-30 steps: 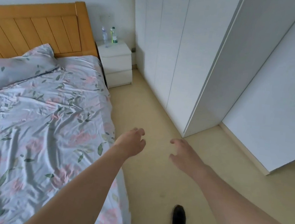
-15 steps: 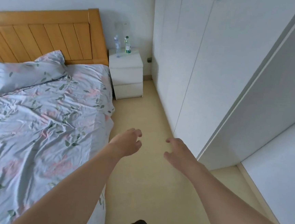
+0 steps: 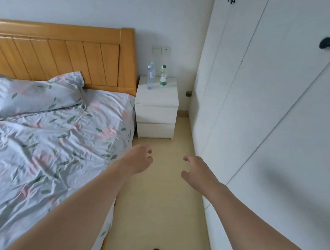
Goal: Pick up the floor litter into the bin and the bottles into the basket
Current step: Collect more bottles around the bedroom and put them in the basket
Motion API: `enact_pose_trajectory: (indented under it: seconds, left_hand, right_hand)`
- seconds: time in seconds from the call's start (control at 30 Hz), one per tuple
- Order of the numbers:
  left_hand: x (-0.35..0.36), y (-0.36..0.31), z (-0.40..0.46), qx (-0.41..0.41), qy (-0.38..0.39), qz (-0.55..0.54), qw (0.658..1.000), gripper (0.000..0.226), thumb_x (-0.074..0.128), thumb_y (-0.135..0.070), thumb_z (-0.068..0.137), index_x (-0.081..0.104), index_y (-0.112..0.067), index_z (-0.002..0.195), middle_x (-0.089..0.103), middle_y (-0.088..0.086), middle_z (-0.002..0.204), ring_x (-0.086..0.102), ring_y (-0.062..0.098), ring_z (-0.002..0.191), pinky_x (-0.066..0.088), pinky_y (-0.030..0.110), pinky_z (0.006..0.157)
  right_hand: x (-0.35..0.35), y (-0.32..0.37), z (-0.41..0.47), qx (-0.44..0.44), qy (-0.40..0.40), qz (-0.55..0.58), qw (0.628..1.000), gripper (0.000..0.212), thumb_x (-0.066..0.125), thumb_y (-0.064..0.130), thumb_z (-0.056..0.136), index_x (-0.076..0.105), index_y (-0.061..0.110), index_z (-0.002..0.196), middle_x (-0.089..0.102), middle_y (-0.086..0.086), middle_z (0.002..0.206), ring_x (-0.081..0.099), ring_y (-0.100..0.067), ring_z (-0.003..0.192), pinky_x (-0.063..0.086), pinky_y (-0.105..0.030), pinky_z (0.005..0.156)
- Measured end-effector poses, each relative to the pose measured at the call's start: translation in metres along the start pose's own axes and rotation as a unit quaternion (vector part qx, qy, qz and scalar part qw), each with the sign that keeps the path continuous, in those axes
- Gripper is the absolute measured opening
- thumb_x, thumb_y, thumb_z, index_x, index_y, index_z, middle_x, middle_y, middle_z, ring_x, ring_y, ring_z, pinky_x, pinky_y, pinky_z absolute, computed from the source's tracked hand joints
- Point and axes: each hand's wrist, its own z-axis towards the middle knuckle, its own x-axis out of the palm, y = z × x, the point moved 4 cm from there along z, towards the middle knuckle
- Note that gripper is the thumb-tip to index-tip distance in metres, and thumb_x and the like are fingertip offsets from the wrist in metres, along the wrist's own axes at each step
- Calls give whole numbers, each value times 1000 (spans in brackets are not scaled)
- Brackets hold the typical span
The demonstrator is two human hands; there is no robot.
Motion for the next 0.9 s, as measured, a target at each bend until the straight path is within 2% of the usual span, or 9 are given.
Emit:
enact_pose_trajectory:
  seconds: [0.1, 0.17, 0.27, 0.4, 0.53, 0.63, 0.77, 0.9]
  left_hand:
    - [-33, -12, 69, 3, -17, -1, 1000, 32, 46, -26, 94, 56, -13, 121, 58, 7, 122, 57, 25, 108, 48, 36, 90]
    - [-46, -21, 107, 1, -10, 2, 1000, 29, 46, -25, 94, 56, -12, 117, 58, 9, 116, 59, 28, 105, 49, 36, 84]
    - [-60, -34, 180, -8, 1, 6, 1000, 28, 46, -23, 93, 56, -6, 114, 59, 17, 116, 58, 33, 105, 49, 39, 86]
    - [-89, -50, 275, -14, -26, 1, 1000, 37, 46, -26, 95, 53, -14, 129, 55, 6, 130, 55, 24, 114, 47, 36, 97]
    - [-136, -65, 363, -4, -84, 4, 996, 37, 46, -28, 96, 53, -17, 130, 55, 1, 131, 54, 19, 115, 45, 31, 93]
    - [-164, -62, 414, -11, -98, 8, 995, 36, 47, -29, 96, 53, -17, 129, 56, 0, 130, 55, 18, 111, 45, 29, 89]
    - [-201, -43, 498, -44, -119, -8, 992, 36, 47, -29, 97, 53, -17, 131, 56, 0, 128, 57, 19, 106, 47, 29, 85]
    - [-232, -15, 599, -68, -115, -12, 991, 36, 47, -30, 96, 52, -19, 129, 56, -2, 128, 58, 19, 101, 51, 35, 85]
  right_hand:
    - [-38, 5, 69, -12, -15, 5, 1000, 53, 52, 21, 91, 38, 19, 141, 34, 2, 146, 52, -19, 116, 44, -29, 90]
    - [-55, 2, 110, -11, -11, 10, 1000, 53, 52, 20, 90, 38, 19, 142, 33, 2, 146, 49, -18, 120, 44, -30, 92]
    - [-79, -10, 179, 0, 9, 21, 1000, 54, 51, 19, 91, 37, 18, 143, 33, 1, 147, 44, -19, 128, 43, -32, 98]
    - [-116, -13, 277, -9, 28, 10, 1000, 56, 49, 17, 90, 35, 19, 144, 31, 2, 150, 43, -18, 129, 42, -31, 100]
    - [-173, 4, 381, -52, -10, 9, 999, 55, 49, 19, 91, 35, 20, 144, 33, 2, 150, 50, -18, 123, 46, -32, 95]
    - [-189, 15, 442, -59, 10, 3, 998, 53, 51, 21, 91, 38, 21, 142, 38, 2, 145, 49, -19, 123, 45, -31, 92]
    - [-202, 23, 536, -62, 28, 23, 997, 52, 58, 37, 82, 46, 34, 132, 46, 10, 138, 56, -11, 110, 50, -32, 91]
    - [-219, 35, 637, -52, 31, 34, 998, 55, 52, 26, 83, 44, 26, 138, 44, 9, 141, 57, -16, 112, 49, -36, 94]
